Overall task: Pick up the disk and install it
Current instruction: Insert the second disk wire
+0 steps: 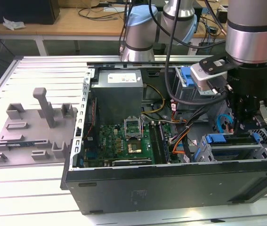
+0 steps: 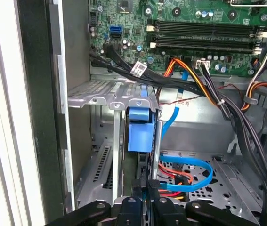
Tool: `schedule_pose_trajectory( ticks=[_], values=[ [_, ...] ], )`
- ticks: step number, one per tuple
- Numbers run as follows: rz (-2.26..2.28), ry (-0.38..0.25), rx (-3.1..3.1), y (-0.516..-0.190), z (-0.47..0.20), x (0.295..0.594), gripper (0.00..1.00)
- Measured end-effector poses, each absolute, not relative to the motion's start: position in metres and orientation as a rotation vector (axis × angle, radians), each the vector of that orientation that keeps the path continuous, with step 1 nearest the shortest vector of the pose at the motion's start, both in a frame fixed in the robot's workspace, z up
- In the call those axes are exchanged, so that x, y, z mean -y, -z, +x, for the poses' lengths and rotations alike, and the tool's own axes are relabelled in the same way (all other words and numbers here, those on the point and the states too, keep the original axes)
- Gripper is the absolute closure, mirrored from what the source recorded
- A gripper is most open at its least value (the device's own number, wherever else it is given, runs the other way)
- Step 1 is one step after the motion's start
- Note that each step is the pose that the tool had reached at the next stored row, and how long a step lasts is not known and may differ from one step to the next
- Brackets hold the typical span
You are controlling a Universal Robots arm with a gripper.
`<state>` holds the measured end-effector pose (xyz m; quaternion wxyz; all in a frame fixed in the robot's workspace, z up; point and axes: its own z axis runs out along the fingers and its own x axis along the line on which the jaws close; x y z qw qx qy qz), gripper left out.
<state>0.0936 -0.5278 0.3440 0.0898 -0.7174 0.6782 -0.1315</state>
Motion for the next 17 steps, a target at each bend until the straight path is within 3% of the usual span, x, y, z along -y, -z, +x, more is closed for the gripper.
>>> schedule_pose_trajectory(
  ticks=[17],
  values=[
    [-2.101,0.439,-1.985,-0.343,0.08,0.525,0.84]
  ],
)
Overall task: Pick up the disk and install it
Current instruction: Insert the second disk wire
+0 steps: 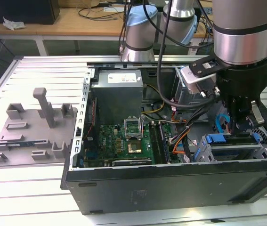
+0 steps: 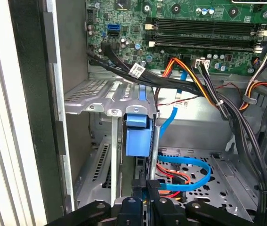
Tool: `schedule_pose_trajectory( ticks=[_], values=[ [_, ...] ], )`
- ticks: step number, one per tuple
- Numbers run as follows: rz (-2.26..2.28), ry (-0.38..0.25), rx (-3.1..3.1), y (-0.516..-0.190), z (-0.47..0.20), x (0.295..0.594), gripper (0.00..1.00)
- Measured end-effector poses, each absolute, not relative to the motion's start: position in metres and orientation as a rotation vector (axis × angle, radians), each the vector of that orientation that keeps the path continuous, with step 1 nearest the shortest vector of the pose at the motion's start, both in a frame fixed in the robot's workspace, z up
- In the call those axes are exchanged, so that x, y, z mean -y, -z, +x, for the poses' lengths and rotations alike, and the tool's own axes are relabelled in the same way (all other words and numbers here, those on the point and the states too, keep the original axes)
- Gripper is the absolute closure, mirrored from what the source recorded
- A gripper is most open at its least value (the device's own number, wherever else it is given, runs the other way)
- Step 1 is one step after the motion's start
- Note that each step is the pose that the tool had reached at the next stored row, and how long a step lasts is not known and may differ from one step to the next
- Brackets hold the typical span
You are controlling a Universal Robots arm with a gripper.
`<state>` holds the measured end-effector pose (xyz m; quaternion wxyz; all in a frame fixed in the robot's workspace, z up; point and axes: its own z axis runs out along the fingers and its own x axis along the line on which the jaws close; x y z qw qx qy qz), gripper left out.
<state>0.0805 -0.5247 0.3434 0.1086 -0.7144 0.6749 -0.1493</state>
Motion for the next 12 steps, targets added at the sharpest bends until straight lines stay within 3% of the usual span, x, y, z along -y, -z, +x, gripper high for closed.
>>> schedule_pose_trajectory(
  ticks=[12],
  values=[
    [-2.146,0.503,-1.989,-0.343,0.081,0.506,0.84]
  ],
)
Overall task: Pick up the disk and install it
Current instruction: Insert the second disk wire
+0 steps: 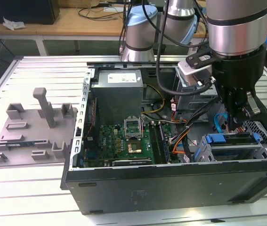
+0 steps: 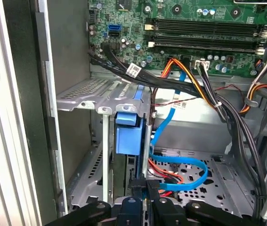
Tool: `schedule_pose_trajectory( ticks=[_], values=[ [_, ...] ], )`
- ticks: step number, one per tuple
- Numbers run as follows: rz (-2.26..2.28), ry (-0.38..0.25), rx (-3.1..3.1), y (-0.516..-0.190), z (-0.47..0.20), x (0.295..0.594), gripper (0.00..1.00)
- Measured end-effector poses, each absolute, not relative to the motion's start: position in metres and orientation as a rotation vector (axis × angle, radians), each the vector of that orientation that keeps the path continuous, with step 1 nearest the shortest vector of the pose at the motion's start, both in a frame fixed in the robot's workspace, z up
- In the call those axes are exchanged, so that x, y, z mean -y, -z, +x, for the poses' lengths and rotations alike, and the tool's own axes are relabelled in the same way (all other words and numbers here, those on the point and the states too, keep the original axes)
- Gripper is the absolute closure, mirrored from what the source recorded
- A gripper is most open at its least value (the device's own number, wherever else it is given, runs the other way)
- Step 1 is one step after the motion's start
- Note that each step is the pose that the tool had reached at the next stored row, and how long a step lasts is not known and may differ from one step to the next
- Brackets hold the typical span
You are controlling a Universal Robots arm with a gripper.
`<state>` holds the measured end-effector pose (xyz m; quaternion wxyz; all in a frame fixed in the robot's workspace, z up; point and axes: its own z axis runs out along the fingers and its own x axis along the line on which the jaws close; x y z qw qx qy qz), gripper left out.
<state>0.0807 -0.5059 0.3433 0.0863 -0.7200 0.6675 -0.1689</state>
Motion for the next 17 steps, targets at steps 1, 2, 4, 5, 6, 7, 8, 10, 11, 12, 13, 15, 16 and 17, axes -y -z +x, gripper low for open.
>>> schedule_pose_trajectory(
  ticks=[1,2,4,5,6,7,8,10,11,12,13,15,16,17],
  values=[
    [-2.146,0.503,-1.989,-0.343,0.081,0.505,0.84],
    [-2.146,0.503,-1.989,-0.343,0.081,0.505,0.71],
    [-2.154,0.491,-1.996,-0.343,0.088,0.505,0.64],
    [-2.162,0.48,-2.002,-0.343,0.091,0.505,0.64],
    [-2.172,0.464,-2.01,-0.343,0.095,0.504,0.64],
    [-2.179,0.455,-2.014,-0.343,0.097,0.504,0.64],
    [-2.182,0.45,-2.017,-0.343,0.1,0.504,0.64],
    [-2.178,0.446,-2.021,-0.343,0.101,0.504,0.64],
    [-2.175,0.446,-2.024,-0.343,0.101,0.503,0.64],
    [-2.173,0.447,-2.026,-0.343,0.1,0.503,0.64],
    [-2.17,0.448,-2.028,-0.343,0.098,0.502,0.64],
    [-2.165,0.45,-2.032,-0.344,0.094,0.502,0.64],
    [-2.165,0.451,-2.032,-0.344,0.093,0.502,0.64],
    [-2.164,0.452,-2.031,-0.344,0.091,0.502,0.64]
  ],
)
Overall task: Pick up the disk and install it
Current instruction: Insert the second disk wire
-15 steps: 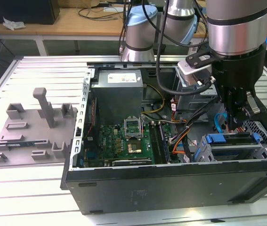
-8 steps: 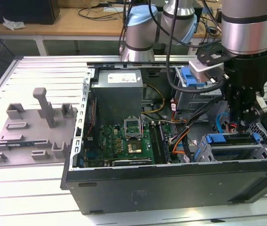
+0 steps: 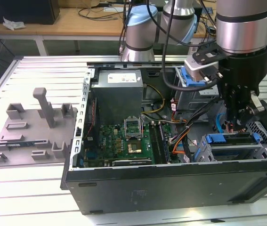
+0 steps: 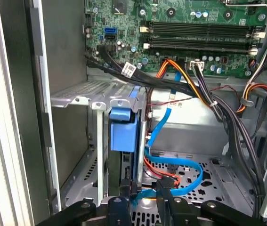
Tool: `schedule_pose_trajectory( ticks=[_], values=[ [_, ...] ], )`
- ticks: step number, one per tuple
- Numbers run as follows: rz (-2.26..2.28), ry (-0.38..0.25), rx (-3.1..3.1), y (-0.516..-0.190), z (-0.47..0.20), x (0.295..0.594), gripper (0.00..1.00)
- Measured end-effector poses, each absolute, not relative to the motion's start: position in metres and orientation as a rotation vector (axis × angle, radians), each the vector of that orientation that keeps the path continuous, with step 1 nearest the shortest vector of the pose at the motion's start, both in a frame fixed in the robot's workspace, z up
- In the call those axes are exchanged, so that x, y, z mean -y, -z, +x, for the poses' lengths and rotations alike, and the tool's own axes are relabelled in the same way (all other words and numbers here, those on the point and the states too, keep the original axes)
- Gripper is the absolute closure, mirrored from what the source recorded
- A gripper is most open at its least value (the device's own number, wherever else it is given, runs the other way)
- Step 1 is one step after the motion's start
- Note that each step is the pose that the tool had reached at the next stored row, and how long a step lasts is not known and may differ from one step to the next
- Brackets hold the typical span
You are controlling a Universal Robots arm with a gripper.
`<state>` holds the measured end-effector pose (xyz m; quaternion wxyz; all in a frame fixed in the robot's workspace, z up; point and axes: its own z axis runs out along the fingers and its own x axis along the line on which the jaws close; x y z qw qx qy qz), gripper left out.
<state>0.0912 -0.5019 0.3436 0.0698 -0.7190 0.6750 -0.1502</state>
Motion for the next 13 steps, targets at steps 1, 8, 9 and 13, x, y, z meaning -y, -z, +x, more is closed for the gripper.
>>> schedule_pose_trajectory(
  ticks=[1,8,9,13],
  values=[
    [-2.163,0.452,-2.031,-0.344,0.09,0.502,0.64],
    [-2.16,0.453,-2.036,-0.344,0.091,0.498,0.51],
    [-2.162,0.453,-2.037,-0.344,0.093,0.494,0.51],
    [-2.175,0.464,-2.049,-0.353,0.093,0.489,0.51]
  ],
)
